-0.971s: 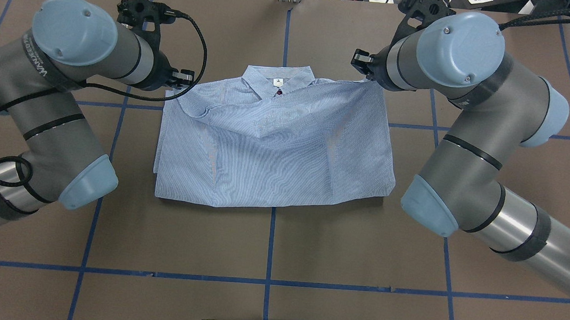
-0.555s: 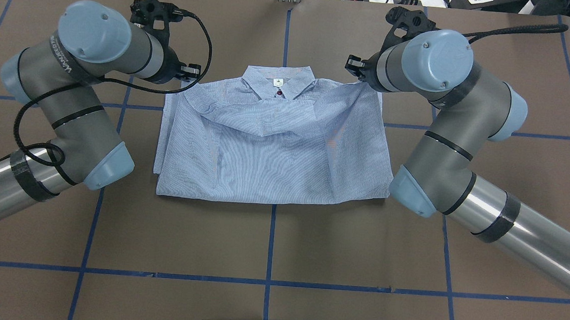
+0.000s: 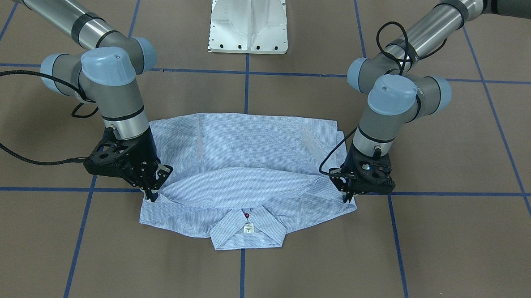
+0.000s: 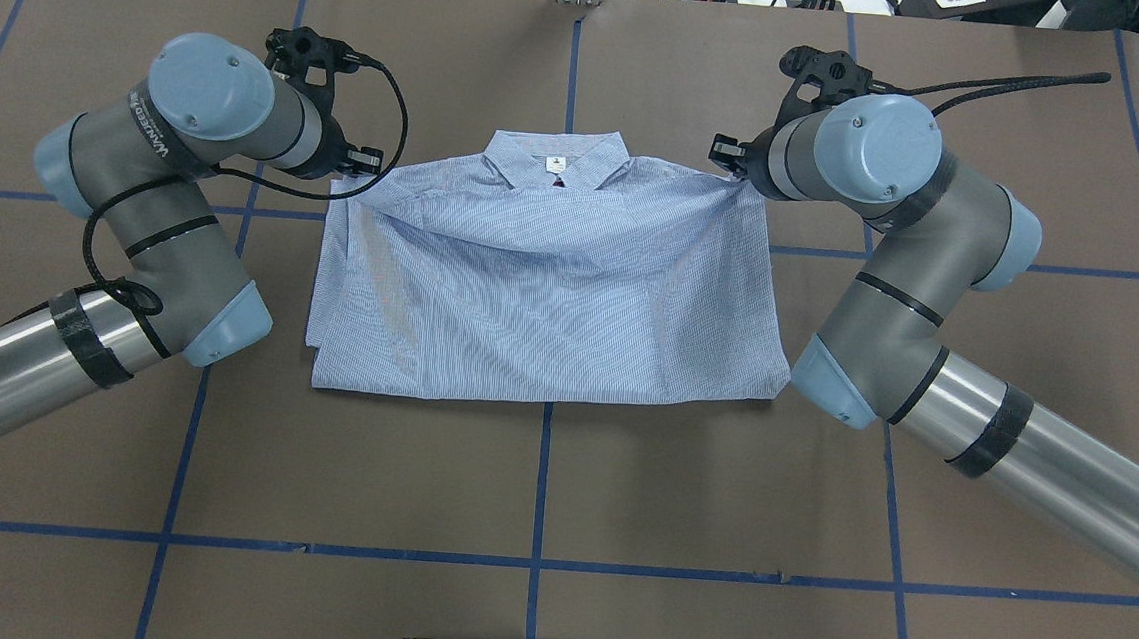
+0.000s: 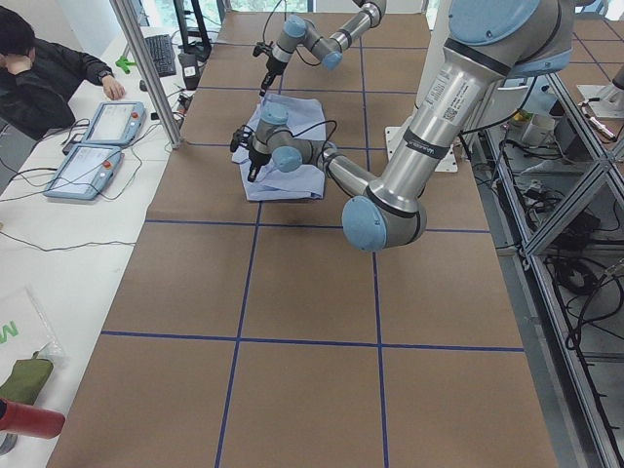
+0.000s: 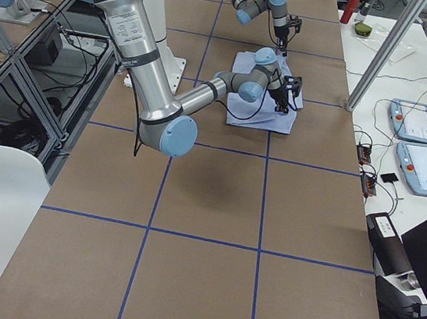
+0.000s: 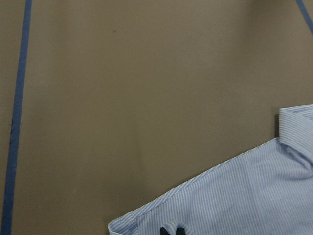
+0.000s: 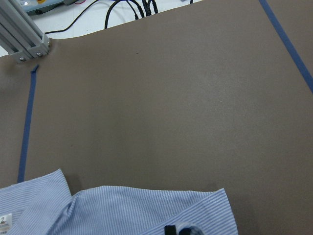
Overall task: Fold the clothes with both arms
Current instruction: 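Lower the hem near the collar with both grippers and release, then move the left gripper down to the folded shirt's side edge nearest it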
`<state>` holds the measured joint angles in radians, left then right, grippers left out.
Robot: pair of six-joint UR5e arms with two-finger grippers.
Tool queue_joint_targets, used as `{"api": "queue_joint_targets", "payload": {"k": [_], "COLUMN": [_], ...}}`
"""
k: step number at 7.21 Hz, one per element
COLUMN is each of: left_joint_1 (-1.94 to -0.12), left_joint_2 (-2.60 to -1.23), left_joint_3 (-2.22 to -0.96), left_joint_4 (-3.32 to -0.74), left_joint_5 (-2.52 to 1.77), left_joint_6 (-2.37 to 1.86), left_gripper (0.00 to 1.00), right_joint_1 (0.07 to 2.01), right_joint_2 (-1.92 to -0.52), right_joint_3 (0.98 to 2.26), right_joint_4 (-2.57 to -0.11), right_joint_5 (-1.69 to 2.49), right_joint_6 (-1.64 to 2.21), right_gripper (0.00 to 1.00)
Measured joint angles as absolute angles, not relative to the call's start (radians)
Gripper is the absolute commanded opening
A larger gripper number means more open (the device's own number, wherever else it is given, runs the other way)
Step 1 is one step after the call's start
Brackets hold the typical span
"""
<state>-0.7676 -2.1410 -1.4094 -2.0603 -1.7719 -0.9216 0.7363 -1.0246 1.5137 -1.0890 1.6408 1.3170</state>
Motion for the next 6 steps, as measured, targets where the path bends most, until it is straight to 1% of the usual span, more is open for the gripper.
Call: {"api": "queue_joint_targets", "payload": {"k": [4, 5, 6], "left_joint_1": [-0.784, -0.788, -0.792], "left_joint_2": [-2.140, -2.140, -2.140], "left_joint_3": [-1.381, -1.381, -1.382], "left_joint_4": [-2.093, -2.095, -2.098], "left_joint_5": [-1.773, -1.774, -1.777], "left_joint_6": [-0.887, -0.886, -0.883], "left_gripper": [0.00, 0.99, 1.00], "right_joint_1": [0.772, 0.777, 0.778], "right_joint_2": [-1.043, -1.049, -1.052], "right_joint_3": [1.514, 1.514, 1.513], "right_joint_4": [-1.068, -1.068, -1.068], "right_joint_5": [1.684, 1.688, 1.689], "right_joint_6": [1.278, 1.267, 1.261], "right_gripper": [0.00, 0.79, 1.00]}}
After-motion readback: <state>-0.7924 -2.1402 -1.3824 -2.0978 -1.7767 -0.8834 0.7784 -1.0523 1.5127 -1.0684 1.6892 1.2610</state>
